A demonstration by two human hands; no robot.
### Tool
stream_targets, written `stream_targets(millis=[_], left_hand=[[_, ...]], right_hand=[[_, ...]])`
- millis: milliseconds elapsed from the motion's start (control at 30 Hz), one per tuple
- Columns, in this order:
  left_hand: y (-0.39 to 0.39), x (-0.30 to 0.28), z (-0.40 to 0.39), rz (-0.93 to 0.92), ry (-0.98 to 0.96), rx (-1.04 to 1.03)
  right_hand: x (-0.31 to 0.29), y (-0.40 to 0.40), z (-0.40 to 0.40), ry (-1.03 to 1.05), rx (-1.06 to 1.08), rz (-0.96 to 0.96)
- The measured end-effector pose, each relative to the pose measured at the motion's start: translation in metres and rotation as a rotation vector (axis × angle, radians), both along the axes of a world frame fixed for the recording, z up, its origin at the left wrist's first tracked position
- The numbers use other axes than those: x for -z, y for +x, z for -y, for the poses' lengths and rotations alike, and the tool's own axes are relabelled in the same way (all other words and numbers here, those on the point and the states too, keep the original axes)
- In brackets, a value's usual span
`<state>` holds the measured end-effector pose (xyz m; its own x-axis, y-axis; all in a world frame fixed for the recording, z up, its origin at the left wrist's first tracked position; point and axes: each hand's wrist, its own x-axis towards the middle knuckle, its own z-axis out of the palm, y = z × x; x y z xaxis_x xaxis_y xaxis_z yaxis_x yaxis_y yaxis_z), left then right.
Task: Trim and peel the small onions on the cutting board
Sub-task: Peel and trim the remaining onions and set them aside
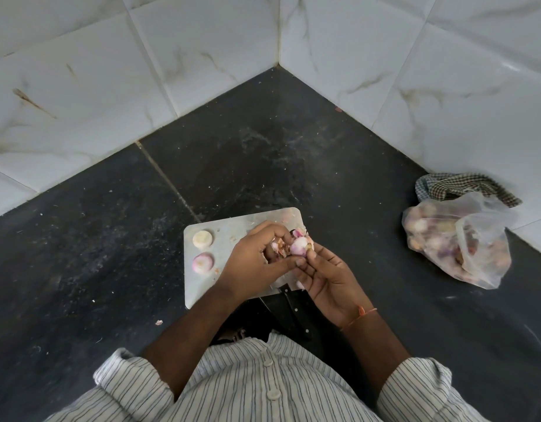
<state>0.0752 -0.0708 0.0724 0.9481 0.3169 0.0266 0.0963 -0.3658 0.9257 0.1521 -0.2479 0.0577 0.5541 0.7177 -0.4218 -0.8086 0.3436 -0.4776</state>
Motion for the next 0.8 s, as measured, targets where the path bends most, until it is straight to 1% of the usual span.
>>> stream_targets(millis=[167,300,433,533,667,800], left_hand=[[-0.001,0.002,-0.004,-0.011,0.016,0.125],[-0.005,0.000,-0.002,0.013,0.038,0.120],[-0.009,0.003,0.000,0.026,0.074,0.079],[-0.011,0.002,0.003,0.061,0.077,0.008],[-0.016,-0.002,0.003,0.085,0.092,-0.139],[-0.018,-0.002,0.001,0.120,0.123,-0.155]], right_hand=[[0.005,-0.008,0.000,0.039,-0.017,-0.041],[0.006,-0.012,-0.001,0.052,0.000,-0.084],[0.006,-0.015,-0.004,0.066,0.011,-0.106],[0.004,-0.015,-0.006,0.070,0.021,-0.115],[-0.001,-0.016,-0.012,0.028,0.002,-0.066],[-0.006,-0.012,-0.012,-0.013,0.010,-0.001]])
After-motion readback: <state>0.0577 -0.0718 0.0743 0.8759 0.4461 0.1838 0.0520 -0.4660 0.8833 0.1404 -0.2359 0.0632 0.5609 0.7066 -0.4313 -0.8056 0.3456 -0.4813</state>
